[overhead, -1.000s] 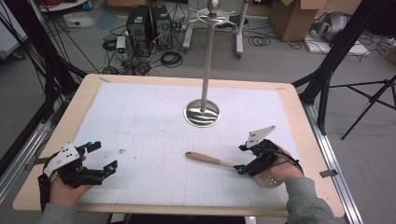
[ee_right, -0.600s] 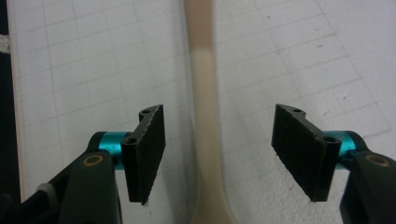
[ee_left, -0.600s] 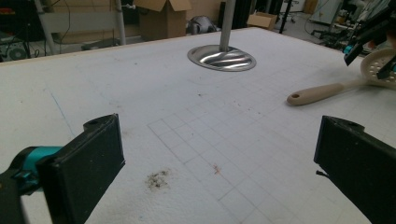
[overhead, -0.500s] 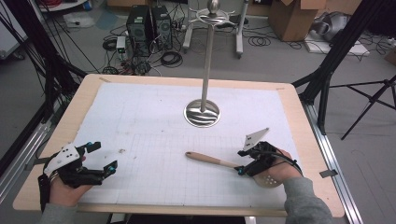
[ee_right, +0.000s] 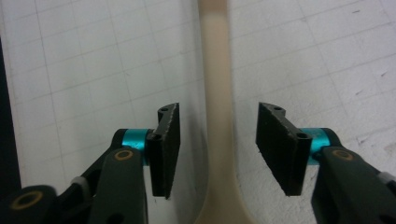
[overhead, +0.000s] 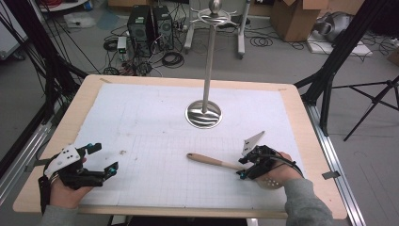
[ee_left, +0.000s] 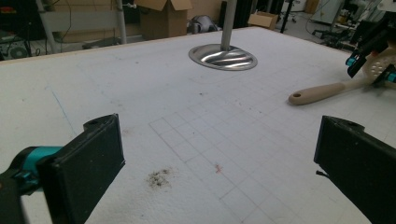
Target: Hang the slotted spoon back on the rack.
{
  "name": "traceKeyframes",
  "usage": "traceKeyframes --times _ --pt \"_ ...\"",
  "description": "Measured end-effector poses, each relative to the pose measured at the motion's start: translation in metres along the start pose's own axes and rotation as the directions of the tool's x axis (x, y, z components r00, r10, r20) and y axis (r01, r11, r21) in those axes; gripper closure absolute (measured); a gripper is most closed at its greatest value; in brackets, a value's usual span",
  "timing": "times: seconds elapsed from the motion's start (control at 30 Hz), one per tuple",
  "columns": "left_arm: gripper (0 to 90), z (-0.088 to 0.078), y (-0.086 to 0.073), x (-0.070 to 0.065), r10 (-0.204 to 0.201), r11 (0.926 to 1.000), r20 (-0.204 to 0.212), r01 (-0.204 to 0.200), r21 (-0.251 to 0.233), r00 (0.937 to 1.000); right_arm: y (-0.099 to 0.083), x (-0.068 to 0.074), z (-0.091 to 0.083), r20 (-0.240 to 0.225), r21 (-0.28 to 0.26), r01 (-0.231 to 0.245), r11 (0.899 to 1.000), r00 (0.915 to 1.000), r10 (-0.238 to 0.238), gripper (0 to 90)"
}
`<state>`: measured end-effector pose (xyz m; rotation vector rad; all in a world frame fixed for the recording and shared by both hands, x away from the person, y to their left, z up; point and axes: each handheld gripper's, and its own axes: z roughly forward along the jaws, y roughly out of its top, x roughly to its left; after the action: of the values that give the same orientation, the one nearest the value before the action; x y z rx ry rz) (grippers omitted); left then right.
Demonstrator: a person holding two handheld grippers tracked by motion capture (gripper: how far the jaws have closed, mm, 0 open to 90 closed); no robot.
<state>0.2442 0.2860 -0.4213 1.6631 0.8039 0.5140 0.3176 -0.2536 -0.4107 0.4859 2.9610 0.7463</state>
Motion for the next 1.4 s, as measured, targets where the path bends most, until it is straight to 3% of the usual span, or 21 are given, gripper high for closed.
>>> traceKeyframes --times 0.33,0.77,1.1,1.4 --pt "1.8 -0.001 0.0002 0.0007 -0.002 1.0 -0.005 0.002 -0.002 1.0 -0.0013 -0.0008 0.0037 -0.012 0.034 -0.006 0.999 0.9999 0.006 57.9" --pt "1.8 -0.0004 -0.0004 0.0005 -0.004 1.0 -0.005 0.004 0.001 1.0 -0.0032 0.0002 0.004 0.0 0.012 0.013 1.0 0.9999 -0.013 76.1" --pt "1.8 -0.0017 0.0001 0.0012 -0.004 1.0 -0.008 0.004 -0.006 1.0 -0.0034 -0.0001 0.0038 0.0 0.009 0.021 1.0 0.9998 -0.021 77.6" --pt "1.8 -0.0021 -0.0022 0.0039 -0.015 0.9999 -0.01 0.015 -0.001 0.9998 -0.0049 -0.0018 0.0027 -0.013 -0.01 0.001 1.0 0.9999 -0.001 77.8"
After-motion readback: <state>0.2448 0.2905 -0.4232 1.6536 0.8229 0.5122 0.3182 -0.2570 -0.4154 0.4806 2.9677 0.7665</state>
